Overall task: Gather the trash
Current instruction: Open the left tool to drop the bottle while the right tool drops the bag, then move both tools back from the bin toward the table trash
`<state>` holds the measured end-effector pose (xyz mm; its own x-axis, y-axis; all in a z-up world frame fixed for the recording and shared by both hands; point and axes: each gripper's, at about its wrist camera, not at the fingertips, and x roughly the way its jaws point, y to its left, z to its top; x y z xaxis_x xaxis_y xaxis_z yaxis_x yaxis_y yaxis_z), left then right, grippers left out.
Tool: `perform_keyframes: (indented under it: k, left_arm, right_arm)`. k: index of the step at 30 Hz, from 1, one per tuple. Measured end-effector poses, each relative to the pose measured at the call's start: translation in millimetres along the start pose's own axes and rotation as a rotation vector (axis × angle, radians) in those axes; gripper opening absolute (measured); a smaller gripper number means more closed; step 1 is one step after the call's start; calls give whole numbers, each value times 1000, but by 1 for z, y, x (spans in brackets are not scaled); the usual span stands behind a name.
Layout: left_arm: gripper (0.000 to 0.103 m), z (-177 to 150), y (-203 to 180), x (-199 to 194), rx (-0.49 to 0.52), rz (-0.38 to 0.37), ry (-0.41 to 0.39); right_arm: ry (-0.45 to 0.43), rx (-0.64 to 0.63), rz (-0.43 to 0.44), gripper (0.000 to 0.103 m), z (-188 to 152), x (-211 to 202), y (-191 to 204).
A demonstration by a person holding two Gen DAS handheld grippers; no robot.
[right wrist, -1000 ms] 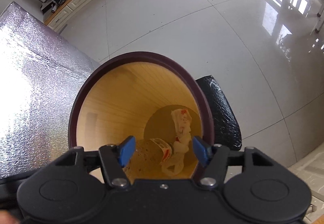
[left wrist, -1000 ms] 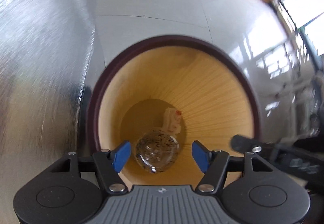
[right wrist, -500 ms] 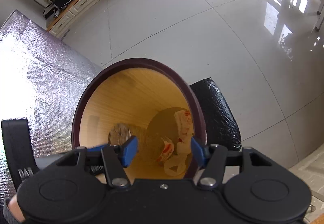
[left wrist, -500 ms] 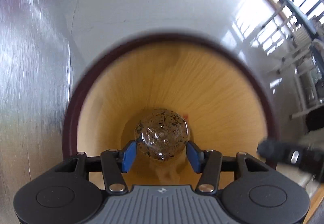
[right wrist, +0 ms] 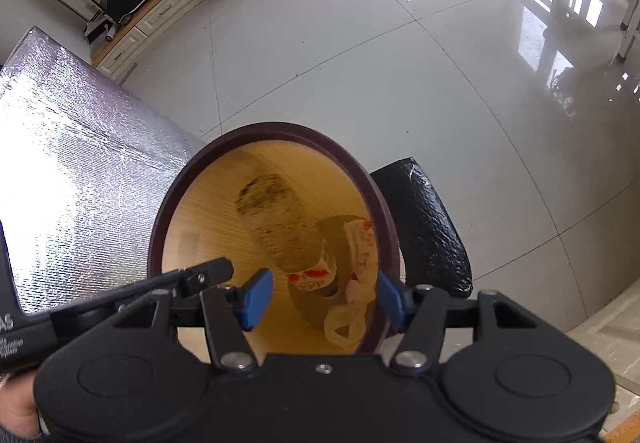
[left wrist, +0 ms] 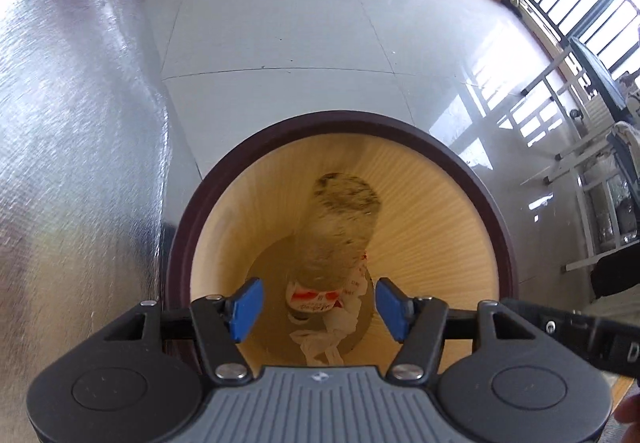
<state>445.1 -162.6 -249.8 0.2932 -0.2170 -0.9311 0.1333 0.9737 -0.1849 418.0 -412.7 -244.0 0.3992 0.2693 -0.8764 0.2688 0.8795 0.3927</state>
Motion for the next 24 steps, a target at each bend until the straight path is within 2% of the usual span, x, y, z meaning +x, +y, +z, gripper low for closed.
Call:
perform_keyframes:
  k: [2,5,11,13,14,15,18,21,24]
  left_arm:
    - [63,-5,4,-7,-10,-2,-4]
    - [70,-11,4,-19,-15,-1,-15]
    - [91,-20,0,-40,-22,4,-43]
    - [101,-23,0,-50,-31,13,-52]
    - [103,-25,1,-55,-34,15,-56]
    - [103,-27,1,-60,-38,16,-58]
    - [103,-33,1,-74,-42,25,-61]
    - [103,-38,1,-89,-33,29,-66]
    - [103,-43,3,-106,-29,22,-85]
  right_arm:
    - [-3,-4,1,60,-2,-3,0]
    - [-8,-7,-4,59,-3,-9,0]
    - [-28,-8,-11,61,-10,-23,3]
    - [-38,-11,-9,66,-12,-29,3]
    - [-44,-17,-6,67,-13,-32,4]
    - [-50,-29,-1,69,-14,-36,6]
    - [-72,-85,-16,87,-20,-48,13]
    - [-99,-115,-46,97,-24,-61,15]
    - [-132,-137,-79,103,-29,-76,16]
